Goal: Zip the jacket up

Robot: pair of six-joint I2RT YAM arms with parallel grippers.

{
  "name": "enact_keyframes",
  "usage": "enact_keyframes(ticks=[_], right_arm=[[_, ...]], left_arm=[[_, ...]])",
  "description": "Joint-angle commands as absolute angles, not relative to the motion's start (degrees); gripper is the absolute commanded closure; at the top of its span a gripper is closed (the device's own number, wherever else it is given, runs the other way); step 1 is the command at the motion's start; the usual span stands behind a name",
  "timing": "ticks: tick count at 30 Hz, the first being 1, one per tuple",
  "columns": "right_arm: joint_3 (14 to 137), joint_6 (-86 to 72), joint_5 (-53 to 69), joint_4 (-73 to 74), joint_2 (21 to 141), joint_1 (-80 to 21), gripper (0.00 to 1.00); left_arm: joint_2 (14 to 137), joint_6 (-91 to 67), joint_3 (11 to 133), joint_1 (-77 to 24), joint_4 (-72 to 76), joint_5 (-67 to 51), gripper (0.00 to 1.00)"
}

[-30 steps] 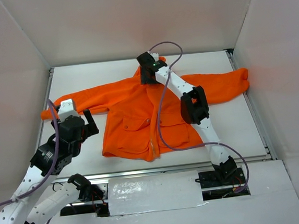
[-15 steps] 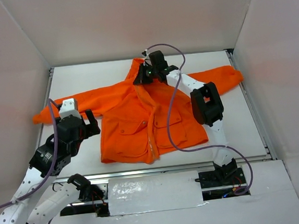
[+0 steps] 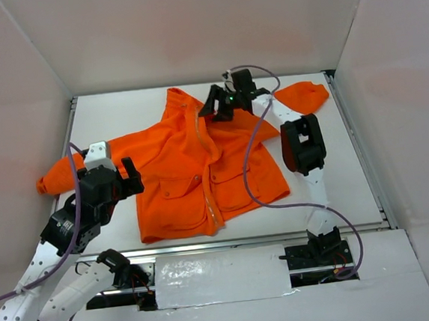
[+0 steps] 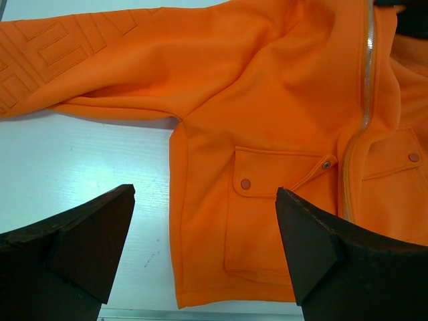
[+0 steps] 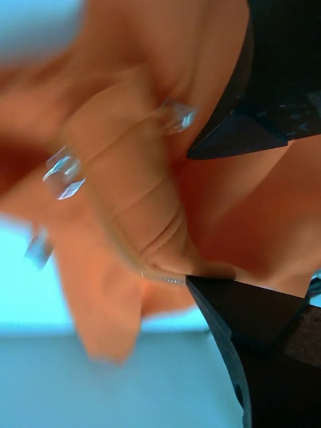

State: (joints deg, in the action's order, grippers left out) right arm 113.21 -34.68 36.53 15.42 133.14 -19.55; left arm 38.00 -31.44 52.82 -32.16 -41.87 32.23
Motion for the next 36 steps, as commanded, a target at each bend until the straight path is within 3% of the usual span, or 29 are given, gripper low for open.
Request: enact_keyframes(ticks=[1,5,11,13,14,16,18,24,25,27,28,30,32,36], right_arm=[[105.6,-28.5,25.7,27.0,128.2,-17.1,0.21],[90.7,-29.2,20.6,18.7,118.7,-14.0,0.21],[103.5,-29.8,14.3,33.2,128.3,-12.0,0.20],[104.2,-30.3,9.3,35.8,128.3,-12.0,0.18],[102.1,-30.7,6.4,35.1,126.5,-12.0,0.07],[98.7,-30.5,5.4,31.5,123.9,-11.9,0.00],[97.2,-30.3,4.1,31.6,122.3,-11.4,0.00],[110.2,-28.9,0.4,42.6,129.8,-11.0,0.05],[112.7,-28.7,-0.1,43.8,131.1,-10.8,0.11],[116.3,-28.1,-1.4,46.7,133.0,-10.6,0.18],[118.6,-28.0,-3.6,51.2,134.9,-10.7,0.22],[121.4,-27.5,-6.2,53.6,135.2,-10.7,0.20],[117.0,-26.6,-5.5,52.1,133.1,-8.7,0.19],[112.0,-26.5,6.3,49.8,131.7,-2.1,0.29]], left_arm=[[38.2,-29.8,52.6,-31.9,-39.4,31.8,0.01],[39.6,-30.3,52.7,-31.8,-39.8,32.2,0.00],[41.9,-37.7,54.4,-30.9,-37.6,27.5,0.01],[44.0,-39.9,53.1,-30.9,-32.3,22.9,0.01],[45.2,-41.0,51.9,-30.9,-25.7,18.2,0.01],[50.1,-42.4,50.2,-30.9,-18.0,15.7,0.01],[56.9,-42.9,47.7,-30.9,-4.9,14.1,0.01],[85.1,-46.8,55.7,-28.4,1.3,22.0,0.03],[88.1,-48.2,56.9,-28.2,0.2,25.2,0.02],[96.9,-51.6,62.7,-26.1,-6.1,28.0,0.02],[100.1,-56.1,65.7,-25.2,-16.4,29.9,0.01],[106.6,-59.1,72.2,-22.9,-24.1,31.0,0.01],[107.8,-61.6,72.5,-21.9,-27.7,32.8,0.01],[106.0,-63.8,69.3,-16.6,-28.0,31.2,0.01]])
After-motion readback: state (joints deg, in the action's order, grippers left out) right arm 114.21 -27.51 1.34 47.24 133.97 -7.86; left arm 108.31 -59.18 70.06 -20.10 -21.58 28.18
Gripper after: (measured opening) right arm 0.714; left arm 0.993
